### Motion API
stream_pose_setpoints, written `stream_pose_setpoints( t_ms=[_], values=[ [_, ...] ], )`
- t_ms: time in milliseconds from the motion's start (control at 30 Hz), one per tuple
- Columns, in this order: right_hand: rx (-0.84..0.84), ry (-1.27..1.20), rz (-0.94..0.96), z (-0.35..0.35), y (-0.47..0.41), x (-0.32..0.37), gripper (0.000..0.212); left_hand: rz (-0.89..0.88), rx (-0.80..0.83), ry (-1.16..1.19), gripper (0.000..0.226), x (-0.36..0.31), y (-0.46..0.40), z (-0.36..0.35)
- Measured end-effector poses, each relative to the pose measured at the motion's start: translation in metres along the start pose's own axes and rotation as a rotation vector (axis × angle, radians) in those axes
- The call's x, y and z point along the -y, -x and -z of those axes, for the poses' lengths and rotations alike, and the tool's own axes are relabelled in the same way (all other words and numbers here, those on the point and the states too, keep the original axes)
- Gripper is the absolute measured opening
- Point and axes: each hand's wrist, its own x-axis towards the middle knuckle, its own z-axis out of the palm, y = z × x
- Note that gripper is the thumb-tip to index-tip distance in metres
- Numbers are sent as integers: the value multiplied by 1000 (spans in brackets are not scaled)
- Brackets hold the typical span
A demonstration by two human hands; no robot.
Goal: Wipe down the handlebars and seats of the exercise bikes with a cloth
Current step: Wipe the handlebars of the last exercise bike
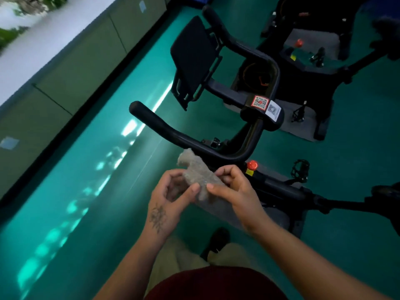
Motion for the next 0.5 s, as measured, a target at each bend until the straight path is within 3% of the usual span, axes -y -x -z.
stream_pose_setpoints(
  t_ms=[200,400,500],
  values=[
    [77,299,44,-8,0,-12,18,79,-51,164,40,13,7,7],
    [69,525,137,-7,-1,-9,30,104,-66,320,50,25,8,5],
    [138,663,191,2,3,3,29,96,-65,354,42,31,8,-1]
  ],
)
